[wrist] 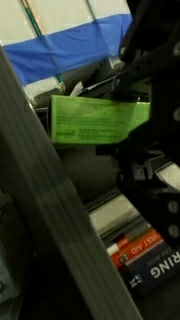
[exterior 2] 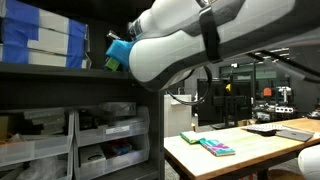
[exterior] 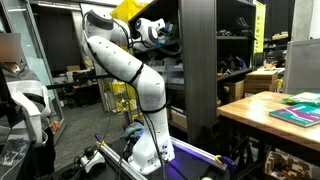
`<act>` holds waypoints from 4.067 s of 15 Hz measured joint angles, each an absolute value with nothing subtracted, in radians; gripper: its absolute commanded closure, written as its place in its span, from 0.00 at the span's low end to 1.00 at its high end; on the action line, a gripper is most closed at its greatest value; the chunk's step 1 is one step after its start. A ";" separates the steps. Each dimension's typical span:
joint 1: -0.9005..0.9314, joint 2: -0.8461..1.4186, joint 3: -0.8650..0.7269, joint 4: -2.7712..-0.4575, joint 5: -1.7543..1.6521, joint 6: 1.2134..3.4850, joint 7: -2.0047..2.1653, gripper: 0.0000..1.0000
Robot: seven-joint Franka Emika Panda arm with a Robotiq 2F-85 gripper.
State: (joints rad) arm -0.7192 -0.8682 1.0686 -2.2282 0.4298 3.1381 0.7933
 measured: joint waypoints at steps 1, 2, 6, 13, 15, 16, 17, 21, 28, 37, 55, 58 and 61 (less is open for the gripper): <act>-0.702 -0.869 1.055 -2.242 0.430 3.139 0.794 0.88; -0.686 -0.869 1.041 -2.256 0.430 3.141 0.794 0.88; -0.635 -0.870 0.987 -2.312 0.430 3.157 0.795 0.88; -0.604 -0.875 0.950 -2.353 0.430 3.174 0.798 0.88; -0.598 -0.878 0.942 -2.361 0.430 3.174 0.798 0.88; -0.588 -0.882 0.936 -2.367 0.430 3.173 0.798 0.88; -0.570 -0.885 0.926 -2.376 0.430 3.172 0.796 0.88; -0.463 -0.894 0.871 -2.423 0.430 3.172 0.794 0.88; -0.344 -0.917 0.770 -2.513 0.430 3.187 0.794 0.88; -0.277 -0.957 0.710 -2.602 0.431 3.233 0.796 0.88; -0.267 -0.962 0.720 -2.628 0.430 3.233 0.797 0.88; -0.265 -0.964 0.725 -2.634 0.430 3.235 0.797 0.88; -0.242 -0.964 0.731 -2.640 0.430 3.238 0.793 0.88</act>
State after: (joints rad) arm -0.2425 -0.9641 0.7308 -2.6405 0.4296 3.2376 0.7931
